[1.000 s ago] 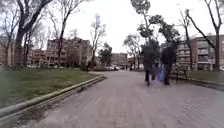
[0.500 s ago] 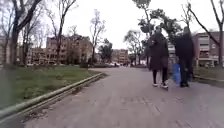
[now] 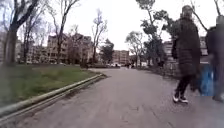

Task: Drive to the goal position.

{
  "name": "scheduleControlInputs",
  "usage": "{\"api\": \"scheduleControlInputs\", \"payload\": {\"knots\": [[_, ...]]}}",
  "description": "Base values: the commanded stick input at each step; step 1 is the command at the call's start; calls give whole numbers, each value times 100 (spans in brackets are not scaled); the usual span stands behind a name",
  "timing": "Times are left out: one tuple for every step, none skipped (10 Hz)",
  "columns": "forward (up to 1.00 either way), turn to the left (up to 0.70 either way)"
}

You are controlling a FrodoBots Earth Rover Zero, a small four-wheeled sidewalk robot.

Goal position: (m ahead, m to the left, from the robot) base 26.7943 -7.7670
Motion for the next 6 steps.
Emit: {"api": "scheduleControlInputs", "payload": {"knots": [[70,0],[70,0],[70,0],[70,0],[70,0],[70,0]]}}
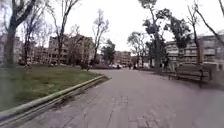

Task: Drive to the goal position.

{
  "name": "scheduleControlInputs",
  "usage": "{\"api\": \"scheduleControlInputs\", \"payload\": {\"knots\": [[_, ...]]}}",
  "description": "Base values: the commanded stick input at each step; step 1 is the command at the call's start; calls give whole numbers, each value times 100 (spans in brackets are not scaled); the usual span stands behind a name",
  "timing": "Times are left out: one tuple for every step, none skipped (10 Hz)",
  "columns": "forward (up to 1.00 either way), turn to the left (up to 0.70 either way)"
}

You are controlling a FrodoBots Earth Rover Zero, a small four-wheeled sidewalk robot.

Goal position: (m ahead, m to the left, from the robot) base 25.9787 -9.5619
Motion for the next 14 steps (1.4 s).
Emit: {"api": "scheduleControlInputs", "payload": {"knots": [[70,0],[70,0],[70,0],[70,0],[70,0],[70,0],[70,0],[70,0],[70,-2],[70,-26],[70,-27],[70,-27],[70,-27],[70,-27]]}}
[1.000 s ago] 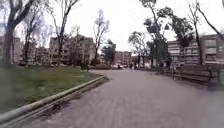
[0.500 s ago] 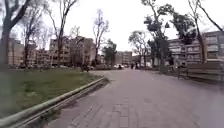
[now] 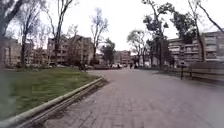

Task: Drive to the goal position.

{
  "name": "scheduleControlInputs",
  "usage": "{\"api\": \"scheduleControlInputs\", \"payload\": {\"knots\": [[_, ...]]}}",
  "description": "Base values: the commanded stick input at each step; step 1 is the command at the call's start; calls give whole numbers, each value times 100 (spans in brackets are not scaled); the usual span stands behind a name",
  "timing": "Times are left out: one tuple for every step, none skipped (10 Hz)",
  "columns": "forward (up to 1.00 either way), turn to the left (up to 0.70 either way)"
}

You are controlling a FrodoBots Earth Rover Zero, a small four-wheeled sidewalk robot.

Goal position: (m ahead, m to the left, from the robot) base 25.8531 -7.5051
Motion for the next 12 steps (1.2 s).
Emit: {"api": "scheduleControlInputs", "payload": {"knots": [[70,-27],[70,-6],[70,0],[70,0],[70,0],[70,0],[70,0],[70,0],[70,0],[70,0],[70,0],[70,0]]}}
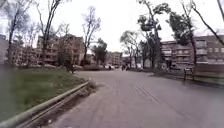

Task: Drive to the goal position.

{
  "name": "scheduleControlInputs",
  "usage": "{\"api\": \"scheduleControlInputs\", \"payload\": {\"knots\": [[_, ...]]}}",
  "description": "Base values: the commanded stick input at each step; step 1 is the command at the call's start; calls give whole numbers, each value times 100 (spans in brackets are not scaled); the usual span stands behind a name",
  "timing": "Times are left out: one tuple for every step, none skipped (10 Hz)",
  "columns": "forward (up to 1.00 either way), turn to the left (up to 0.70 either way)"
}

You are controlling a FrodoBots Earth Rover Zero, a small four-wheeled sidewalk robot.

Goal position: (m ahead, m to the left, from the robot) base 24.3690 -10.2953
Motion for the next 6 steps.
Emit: {"api": "scheduleControlInputs", "payload": {"knots": [[70,0],[70,0],[70,0],[70,0],[70,0],[70,0]]}}
